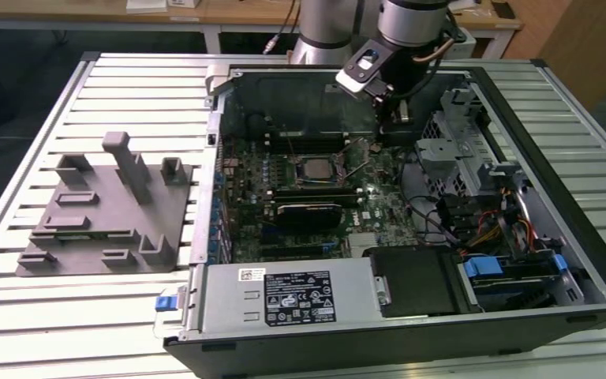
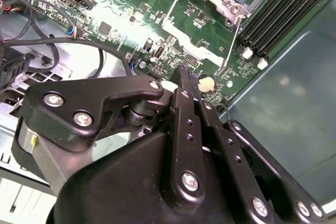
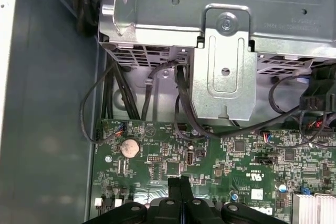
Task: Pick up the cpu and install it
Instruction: 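Close the cpu cover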
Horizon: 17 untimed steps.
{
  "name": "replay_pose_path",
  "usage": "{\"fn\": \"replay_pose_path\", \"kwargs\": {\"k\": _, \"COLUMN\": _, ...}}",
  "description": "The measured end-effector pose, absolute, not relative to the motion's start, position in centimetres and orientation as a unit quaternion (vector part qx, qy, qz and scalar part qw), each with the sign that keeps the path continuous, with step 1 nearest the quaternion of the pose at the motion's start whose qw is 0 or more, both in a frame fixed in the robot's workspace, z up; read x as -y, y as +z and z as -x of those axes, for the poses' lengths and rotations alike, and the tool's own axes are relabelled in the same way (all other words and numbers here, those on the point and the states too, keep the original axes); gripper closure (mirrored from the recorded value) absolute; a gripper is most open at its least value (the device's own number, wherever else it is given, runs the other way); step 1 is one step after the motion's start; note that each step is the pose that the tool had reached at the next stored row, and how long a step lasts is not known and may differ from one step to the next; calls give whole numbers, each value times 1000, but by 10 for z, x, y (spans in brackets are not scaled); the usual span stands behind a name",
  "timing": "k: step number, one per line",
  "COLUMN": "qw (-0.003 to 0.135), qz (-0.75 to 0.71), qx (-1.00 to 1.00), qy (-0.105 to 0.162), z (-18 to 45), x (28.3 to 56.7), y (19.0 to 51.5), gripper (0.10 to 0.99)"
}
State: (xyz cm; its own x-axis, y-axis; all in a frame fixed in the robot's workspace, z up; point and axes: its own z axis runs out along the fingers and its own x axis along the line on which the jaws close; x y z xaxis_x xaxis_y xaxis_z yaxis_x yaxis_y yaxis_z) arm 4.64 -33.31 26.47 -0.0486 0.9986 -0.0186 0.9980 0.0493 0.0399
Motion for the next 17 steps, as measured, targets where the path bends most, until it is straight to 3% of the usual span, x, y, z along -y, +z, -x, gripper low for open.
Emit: {"fn": "replay_pose_path", "kwargs": {"k": 17, "qw": 21, "qz": -689, "qx": -724, "qy": 7, "z": -47, "x": 333, "y": 246, "gripper": 980}}
